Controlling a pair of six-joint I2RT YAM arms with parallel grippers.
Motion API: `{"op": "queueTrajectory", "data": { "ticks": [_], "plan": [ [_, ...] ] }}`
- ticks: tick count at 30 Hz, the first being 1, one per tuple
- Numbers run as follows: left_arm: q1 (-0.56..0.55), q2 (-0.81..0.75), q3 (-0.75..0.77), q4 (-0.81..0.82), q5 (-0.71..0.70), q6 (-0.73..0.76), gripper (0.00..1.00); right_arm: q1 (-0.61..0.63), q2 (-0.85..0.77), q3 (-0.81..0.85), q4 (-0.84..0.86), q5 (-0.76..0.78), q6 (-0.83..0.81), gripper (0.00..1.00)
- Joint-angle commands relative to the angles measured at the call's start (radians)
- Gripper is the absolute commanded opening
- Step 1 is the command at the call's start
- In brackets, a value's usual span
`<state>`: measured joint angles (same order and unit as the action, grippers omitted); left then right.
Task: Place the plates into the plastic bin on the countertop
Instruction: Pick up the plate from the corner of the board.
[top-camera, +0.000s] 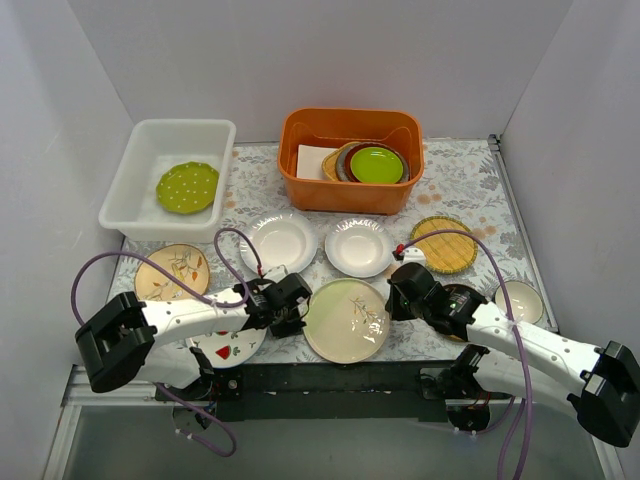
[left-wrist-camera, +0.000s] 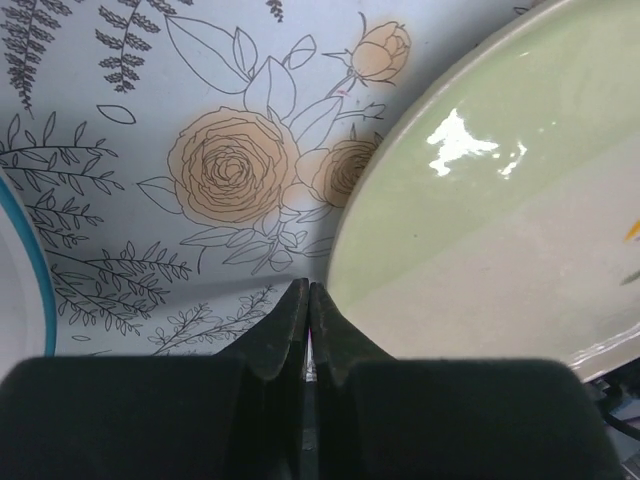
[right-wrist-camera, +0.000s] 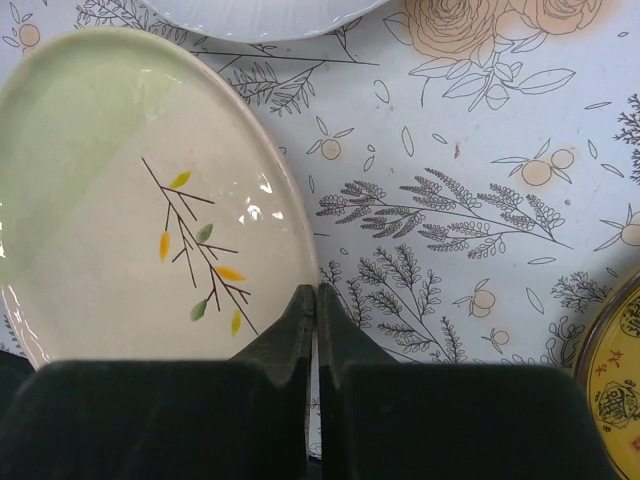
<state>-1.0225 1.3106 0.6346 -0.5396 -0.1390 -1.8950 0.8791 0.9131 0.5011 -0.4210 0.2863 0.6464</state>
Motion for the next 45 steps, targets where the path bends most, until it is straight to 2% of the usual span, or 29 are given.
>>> {"op": "queueTrajectory", "data": {
  "ticks": [1, 4, 12, 15, 37, 45],
  "plan": [
    [-0.007, -0.07, 0.053, -0.023, -0.045, -0.012, 0.0, 0.0, -0.017, 0.047, 0.019, 0.028, -0.017, 0.01],
    [-0.01, -0.074, 0.06, -0.025, -0.042, -0.004, 0.02, 0.0, -0.014, 0.045, 0.022, 0.024, -0.019, 0.01],
    [-0.011, -0.044, 0.062, -0.022, -0.034, -0.003, 0.23, 0.0, -0.01, 0.04, 0.027, 0.019, -0.022, 0.01],
    [-0.013, -0.043, 0.056, -0.022, -0.036, -0.006, 0.27, 0.0, -0.014, 0.04, 0.028, 0.019, -0.024, 0.01],
    [-0.013, 0.062, 0.033, -0.025, -0.039, -0.007, 0.22, 0.0, -0.02, 0.028, 0.034, 0.013, -0.025, 0.01],
    [-0.013, 0.098, 0.024, -0.057, -0.047, -0.012, 0.17, 0.0, -0.048, 0.019, 0.041, 0.01, -0.028, 0.04]
  ]
}}
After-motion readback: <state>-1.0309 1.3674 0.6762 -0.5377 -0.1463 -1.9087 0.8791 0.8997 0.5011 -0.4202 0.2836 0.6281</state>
